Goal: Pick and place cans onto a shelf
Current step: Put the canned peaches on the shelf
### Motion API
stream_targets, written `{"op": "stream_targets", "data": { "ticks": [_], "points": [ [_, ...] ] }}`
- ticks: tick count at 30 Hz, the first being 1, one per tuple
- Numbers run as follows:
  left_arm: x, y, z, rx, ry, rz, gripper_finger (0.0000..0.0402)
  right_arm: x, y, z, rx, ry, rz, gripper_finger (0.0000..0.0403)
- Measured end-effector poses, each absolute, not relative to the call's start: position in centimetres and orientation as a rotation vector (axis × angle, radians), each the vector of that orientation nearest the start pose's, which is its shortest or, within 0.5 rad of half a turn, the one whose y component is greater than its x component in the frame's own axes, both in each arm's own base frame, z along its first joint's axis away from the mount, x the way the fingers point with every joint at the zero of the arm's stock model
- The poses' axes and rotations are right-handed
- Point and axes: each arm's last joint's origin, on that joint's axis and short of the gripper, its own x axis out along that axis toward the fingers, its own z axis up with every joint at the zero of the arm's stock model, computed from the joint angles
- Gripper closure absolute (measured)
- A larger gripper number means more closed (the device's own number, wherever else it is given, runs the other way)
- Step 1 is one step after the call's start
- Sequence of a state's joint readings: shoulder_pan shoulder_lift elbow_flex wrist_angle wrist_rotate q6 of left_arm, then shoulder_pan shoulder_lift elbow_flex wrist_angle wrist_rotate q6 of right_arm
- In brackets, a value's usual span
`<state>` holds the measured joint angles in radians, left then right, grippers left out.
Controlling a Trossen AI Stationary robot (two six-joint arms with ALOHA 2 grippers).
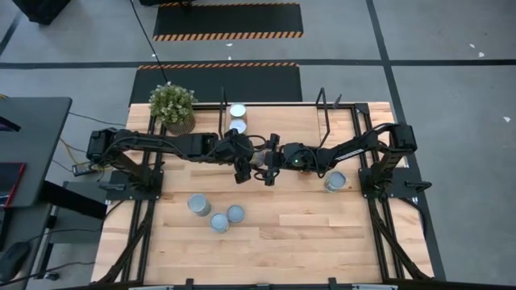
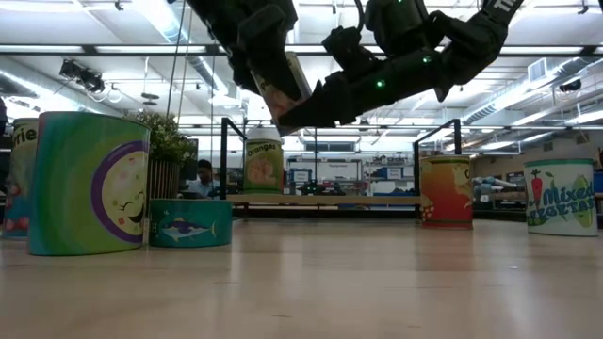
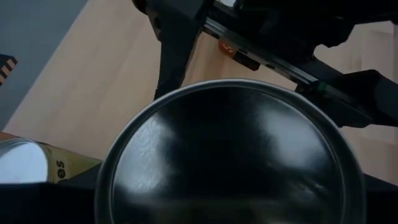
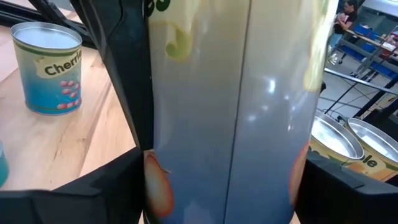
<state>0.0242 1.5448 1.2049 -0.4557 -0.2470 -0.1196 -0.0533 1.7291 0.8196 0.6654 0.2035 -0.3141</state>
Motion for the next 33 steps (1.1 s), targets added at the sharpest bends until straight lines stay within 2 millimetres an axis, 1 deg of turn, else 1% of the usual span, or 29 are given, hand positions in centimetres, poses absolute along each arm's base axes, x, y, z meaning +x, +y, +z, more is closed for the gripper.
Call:
{"op": "stream_targets", "data": {
  "ticks": [6,14,16,20,21,25,27,29,33],
  "points": [
    [33.1,1.5,27.4,-0.024,0.778,0.294,0.0088,35.2,-2.5,18.4,-0.324,0.288,-0.213,0.007],
    [33.1,2.6,27.4,-0.045,0.785,0.255,0.0083,35.1,-3.1,18.3,-0.315,0.297,-0.226,0.0074],
    [33.0,2.8,27.4,-0.05,0.786,0.249,0.0069,35.1,-3.1,18.3,-0.319,0.301,-0.225,0.0074],
    [33.1,2.9,27.4,-0.06,0.781,0.241,0.0015,35.0,-3.1,18.0,-0.332,0.333,-0.223,0.0074],
    [33.1,2.9,27.4,-0.06,0.78,0.241,0.0009,35.0,-3.1,18.0,-0.332,0.337,-0.225,0.0074],
    [33.1,2.9,27.4,-0.058,0.776,0.247,0.0012,34.9,-3.3,18.0,-0.329,0.342,-0.229,0.0074],
    [32.7,2.9,27.9,-0.049,0.769,0.244,0.0007,34.8,-3.4,18.2,-0.328,0.342,-0.231,0.0074],
    [32.0,2.9,28.8,-0.011,0.751,0.244,0.0004,34.7,-3.7,18.4,-0.329,0.349,-0.238,0.0074],
    [30.3,3.0,30.8,0.08,0.719,0.324,0.0002,34.2,-4.3,18.6,-0.327,0.389,-0.253,0.0074]
  ]
}}
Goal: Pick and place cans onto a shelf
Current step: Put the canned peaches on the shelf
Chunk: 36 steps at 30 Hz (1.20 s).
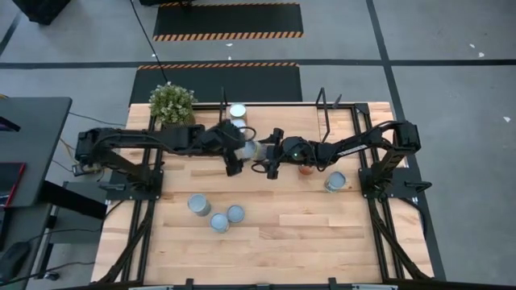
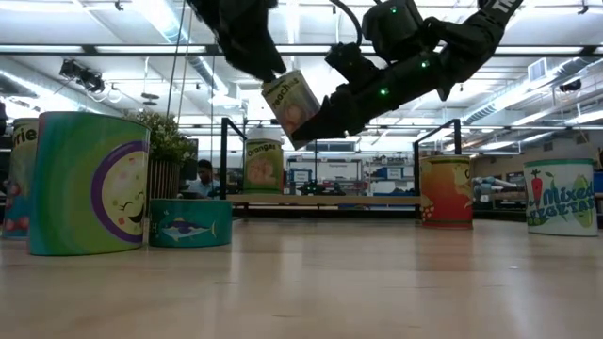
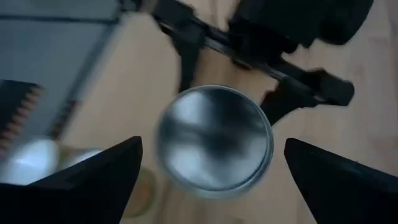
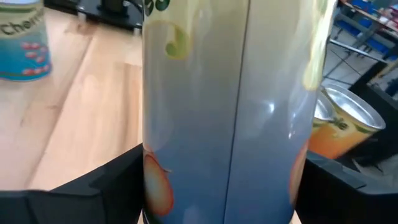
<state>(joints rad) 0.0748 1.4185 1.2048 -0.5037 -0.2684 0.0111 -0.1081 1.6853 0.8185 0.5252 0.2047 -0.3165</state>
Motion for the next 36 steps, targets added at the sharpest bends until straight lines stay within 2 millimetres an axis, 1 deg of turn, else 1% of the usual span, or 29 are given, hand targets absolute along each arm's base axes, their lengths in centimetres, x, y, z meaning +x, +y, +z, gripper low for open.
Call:
{"op": "stream_targets", "data": {
  "ticks": [2,5,9,12,15,18,22,26,32,36],
  "points": [
    [29.4,3.1,31.9,0.089,0.687,0.356,0.0002,34.1,-4.5,18.7,-0.326,0.398,-0.252,0.0074],
    [28.6,3.0,32.3,0.084,0.698,0.356,0.0002,34.0,-4.5,18.5,-0.317,0.417,-0.237,0.0074],
    [27.7,2.9,31.4,0.035,0.818,0.365,0.0002,33.7,-4.4,18.7,-0.315,0.439,-0.236,0.0074],
    [27.3,2.7,30.3,0.01,0.89,0.397,0.0002,33.2,-4.3,19.6,-0.315,0.434,-0.237,0.0074],
    [27.3,2.7,29.2,0.031,0.895,0.445,0.0002,33.0,-4.1,20.8,-0.304,0.382,-0.185,0.0074],
    [27.9,2.8,29.0,0.037,0.809,0.462,0.0002,32.9,-3.8,21.5,-0.286,0.334,-0.087,0.0074],
    [28.7,2.6,29.5,0.032,0.698,0.447,0.0002,33.0,-3.6,21.3,-0.226,0.336,-0.038,0.0074],
    [29.6,2.2,29.0,0.026,0.68,0.413,0.0002,33.1,-3.3,20.6,-0.199,0.366,-0.035,0.0074],
    [31.1,1.9,27.6,0.035,0.688,0.391,0.0002,33.1,-3.2,20.8,-0.193,0.35,-0.04,0.0073],
    [31.1,1.9,27.5,0.04,0.71,0.391,0.0002,33.0,-3.3,20.8,-0.212,0.365,-0.067,0.0072]
  ]
}}
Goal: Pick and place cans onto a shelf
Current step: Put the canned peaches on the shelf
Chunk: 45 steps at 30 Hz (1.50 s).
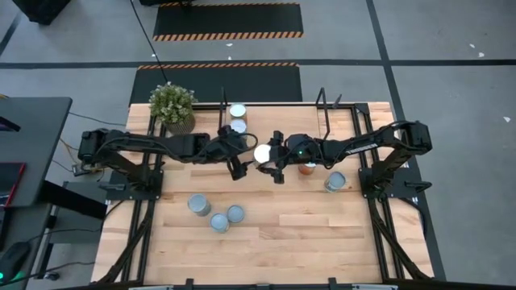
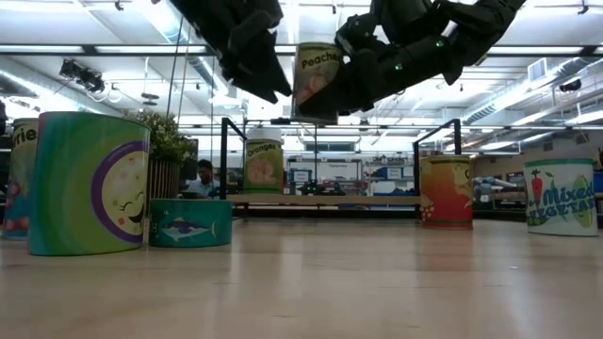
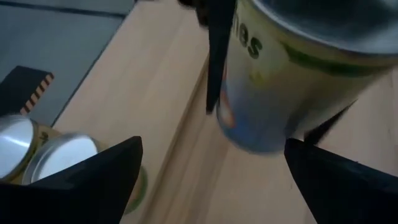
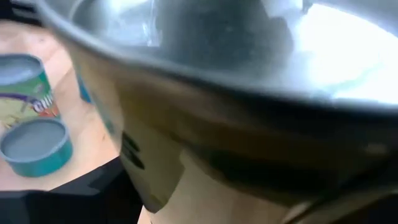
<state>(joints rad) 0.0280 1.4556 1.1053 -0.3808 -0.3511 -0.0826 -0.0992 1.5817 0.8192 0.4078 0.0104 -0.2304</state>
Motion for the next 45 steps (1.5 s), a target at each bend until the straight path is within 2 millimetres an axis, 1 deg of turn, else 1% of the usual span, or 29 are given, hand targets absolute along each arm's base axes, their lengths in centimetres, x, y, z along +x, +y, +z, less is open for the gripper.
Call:
{"op": "stream_targets", "data": {
  "ticks": [2,4,7,9,12,16,20,22,24,27,29,31,33,35,40,43,45],
  "points": [
    [30.4,1.7,27.8,0.039,0.73,0.39,0.0002,32.9,-3.4,21.0,-0.225,0.377,-0.095,0.0072],
    [29.8,1.4,28.6,0.034,0.715,0.383,0.0002,32.7,-3.7,21.5,-0.231,0.364,-0.119,0.0072],
    [29.1,0.7,28.8,0.042,0.744,0.361,0.0002,32.4,-4.9,21.9,-0.249,0.353,-0.16,0.0072],
    [29.0,0.0,28.1,0.039,0.742,0.344,0.0002,32.3,-6.0,21.7,-0.261,0.369,-0.194,0.0072],
    [28.9,-1.0,26.3,0.046,0.717,0.305,0.0002,32.0,-7.6,21.4,-0.253,0.409,-0.218,0.0072],
    [28.9,-1.5,24.4,0.024,0.656,0.254,0.0002,32.0,-9.7,22.6,-0.252,0.412,-0.241,0.0072],
    [28.1,-1.5,24.5,0.006,0.582,0.224,0.0002,32.2,-11.5,24.1,-0.26,0.403,-0.235,0.0072],
    [27.4,-1.5,24.1,0.012,0.584,0.212,0.0002,32.4,-12.3,24.5,-0.267,0.423,-0.236,0.0073],
    [27.0,-1.5,24.1,0.005,0.54,0.199,0.0002,32.9,-13.0,25.0,-0.272,0.43,-0.229,0.0073],
    [26.2,-1.7,24.0,0.014,0.467,0.187,0.0002,33.8,-14.3,25.2,-0.265,0.462,-0.215,0.0073],
    [25.4,-1.7,23.6,0.022,0.442,0.179,0.0002,34.6,-15.2,25.1,-0.282,0.478,-0.218,0.0073],
    [24.8,-1.9,23.5,0.018,0.382,0.167,0.0002,34.8,-16.1,24.8,-0.279,0.502,-0.216,0.0073],
    [24.0,-1.9,23.4,0.027,0.34,0.158,0.0002,35.3,-17.4,24.6,-0.271,0.486,-0.215,0.0073],
    [23.4,-2.0,23.4,0.028,0.292,0.154,0.0002,35.4,-18.4,23.9,-0.253,0.503,-0.21,0.0073],
    [21.6,-1.9,22.9,0.054,0.176,0.14,0.0002,35.6,-20.8,21.3,-0.197,0.538,-0.236,0.0073],
    [20.8,-1.8,22.7,0.066,0.1,0.139,0.0002,35.8,-21.7,19.3,-0.149,0.568,-0.247,0.0073],
    [20.3,-1.7,22.8,0.067,0.063,0.14,0.0002,35.8,-22.0,18.4,-0.119,0.586,-0.253,0.0073]
  ]
}}
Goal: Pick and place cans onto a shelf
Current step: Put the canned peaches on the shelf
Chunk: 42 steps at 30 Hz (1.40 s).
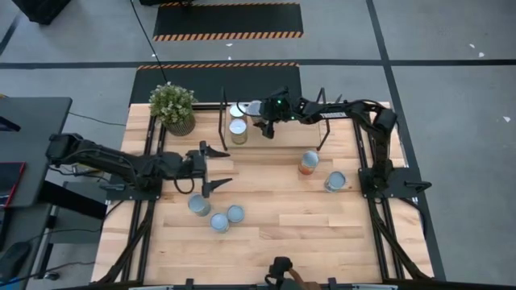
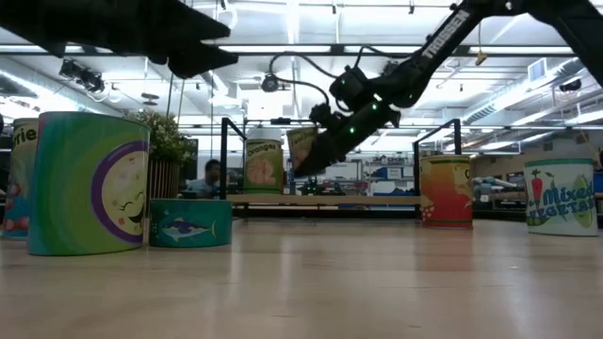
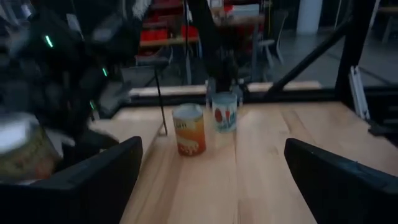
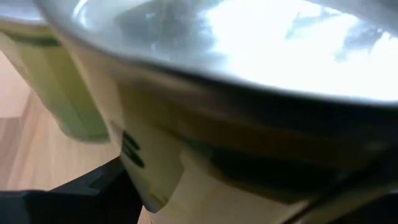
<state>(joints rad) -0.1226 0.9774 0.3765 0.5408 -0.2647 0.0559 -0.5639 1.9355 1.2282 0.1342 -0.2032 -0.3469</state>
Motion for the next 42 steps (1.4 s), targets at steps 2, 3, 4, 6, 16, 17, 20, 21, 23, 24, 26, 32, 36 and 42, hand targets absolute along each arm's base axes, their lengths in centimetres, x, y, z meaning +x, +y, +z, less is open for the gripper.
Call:
{"op": "stream_targets", "data": {
  "ticks": [2,3,4,6,16,17,20,21,23,24,26,32,36,42],
  "points": [
    [19.8,-1.7,22.7,0.068,0.047,0.14,0.0002,35.9,-22.2,18.1,-0.118,0.577,-0.259,0.0073],
    [19.6,-1.7,22.7,0.067,0.042,0.134,0.0002,35.8,-22.4,18.1,-0.111,0.58,-0.262,0.0073],
    [19.5,-1.8,22.7,0.065,0.031,0.127,0.0002,35.7,-22.5,18.0,-0.105,0.583,-0.264,0.0073],
    [19.0,-1.7,22.6,0.069,0.027,0.121,0.0002,35.5,-22.8,18.0,-0.099,0.581,-0.262,0.0073],
    [18.3,-1.7,21.6,0.031,-0.014,0.118,0.0002,34.8,-23.3,16.4,0.027,0.643,-0.2,0.0072],
    [18.3,-1.7,21.7,0.027,-0.018,0.119,0.0002,34.8,-23.2,16.4,0.028,0.646,-0.2,0.0072],
    [18.3,-1.7,21.6,0.012,-0.012,0.119,0.0002,34.8,-23.0,16.0,0.031,0.675,-0.216,0.007],
    [18.3,-1.7,21.6,0.01,-0.011,0.119,0.0002,34.8,-23.1,16.0,0.028,0.678,-0.22,0.0066],
    [18.3,-1.7,21.6,0.011,-0.007,0.119,0.0002,34.8,-23.0,16.0,0.025,0.681,-0.226,0.0056],
    [18.3,-1.7,21.6,0.011,-0.005,0.119,0.0002,34.8,-23.0,16.0,0.026,0.685,-0.228,0.0048],
    [18.3,-1.7,21.6,0.011,-0.005,0.118,0.0002,34.8,-23.1,16.0,0.023,0.684,-0.232,0.0032],
    [18.3,-1.7,21.5,0.012,0.0,0.118,0.0002,35.2,-23.1,17.3,0.008,0.665,-0.239,0.0006],
    [18.3,-1.7,21.4,0.014,0.011,0.118,0.0002,35.7,-23.1,18.3,-0.025,0.657,-0.251,0.0008],
    [18.3,-1.7,21.4,0.013,0.009,0.118,0.0002,36.6,-23.2,20.0,-0.068,0.622,-0.218,0.0006]
  ]
}}
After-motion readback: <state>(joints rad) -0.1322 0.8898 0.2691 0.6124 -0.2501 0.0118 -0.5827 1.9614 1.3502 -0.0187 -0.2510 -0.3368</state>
